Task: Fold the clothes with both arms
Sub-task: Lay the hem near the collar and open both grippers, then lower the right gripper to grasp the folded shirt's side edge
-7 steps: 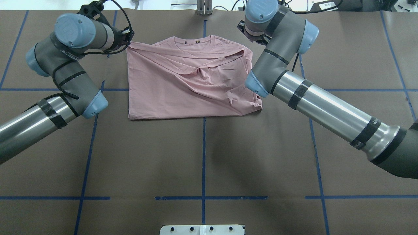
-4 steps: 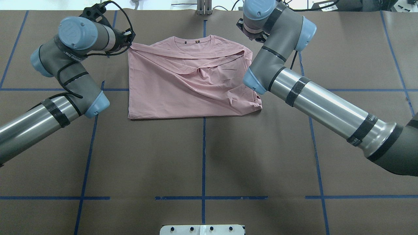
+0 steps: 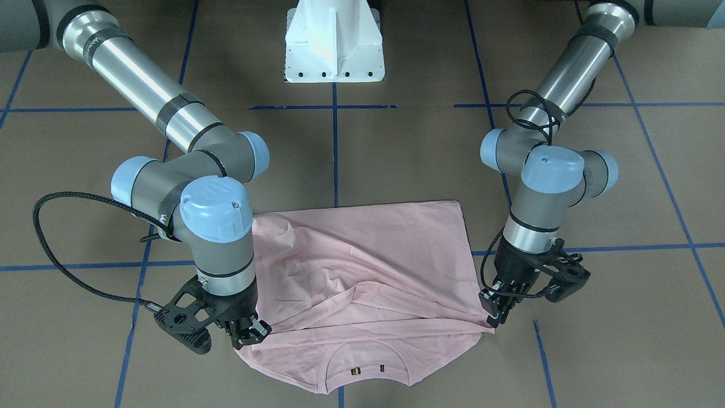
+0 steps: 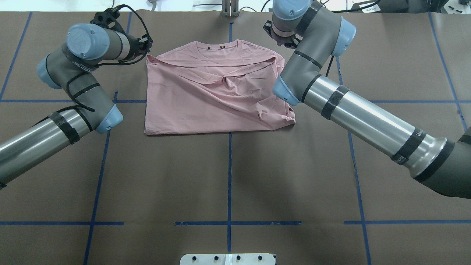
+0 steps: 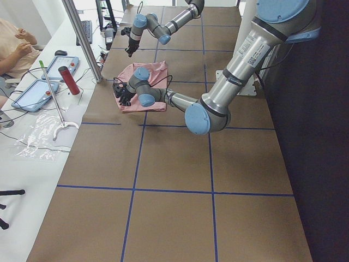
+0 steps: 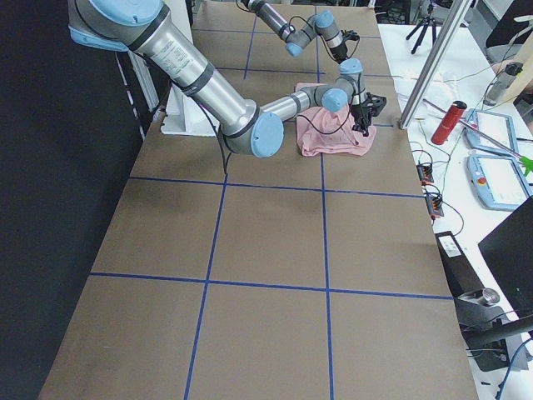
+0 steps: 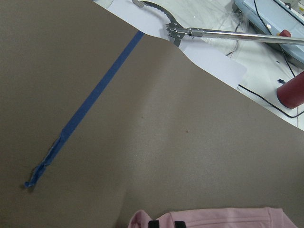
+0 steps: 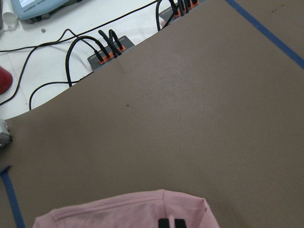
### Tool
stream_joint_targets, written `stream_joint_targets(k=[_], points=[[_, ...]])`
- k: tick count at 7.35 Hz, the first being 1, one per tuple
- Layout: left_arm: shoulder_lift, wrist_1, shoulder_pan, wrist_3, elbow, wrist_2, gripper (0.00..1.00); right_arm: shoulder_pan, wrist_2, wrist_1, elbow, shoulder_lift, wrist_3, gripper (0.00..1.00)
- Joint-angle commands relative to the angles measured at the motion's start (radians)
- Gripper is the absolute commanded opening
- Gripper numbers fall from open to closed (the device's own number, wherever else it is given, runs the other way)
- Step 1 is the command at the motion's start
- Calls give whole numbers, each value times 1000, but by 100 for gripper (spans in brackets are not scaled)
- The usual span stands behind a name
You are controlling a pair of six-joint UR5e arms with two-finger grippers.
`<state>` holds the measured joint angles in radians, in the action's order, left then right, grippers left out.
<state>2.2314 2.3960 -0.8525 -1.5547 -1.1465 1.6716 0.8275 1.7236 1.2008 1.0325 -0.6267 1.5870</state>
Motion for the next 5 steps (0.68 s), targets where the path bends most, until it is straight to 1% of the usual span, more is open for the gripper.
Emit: stream_joint_targets(k=[1, 2, 3, 4, 5], points=[[-34, 44, -11, -2, -77, 10, 32, -22, 85, -1, 260, -168, 14, 54], [-64, 46, -11, -4, -123, 14, 32, -86, 94, -3, 406, -286, 71, 64], [-76, 48, -13, -4, -130, 67, 32, -123, 99, -1, 497, -365, 144, 64], [-81, 48, -11, -1, -128, 74, 31, -164, 99, -1, 573, -434, 162, 68], [-81, 49, -10, -4, -130, 74, 32, -183, 99, 5, 616, -464, 206, 71]])
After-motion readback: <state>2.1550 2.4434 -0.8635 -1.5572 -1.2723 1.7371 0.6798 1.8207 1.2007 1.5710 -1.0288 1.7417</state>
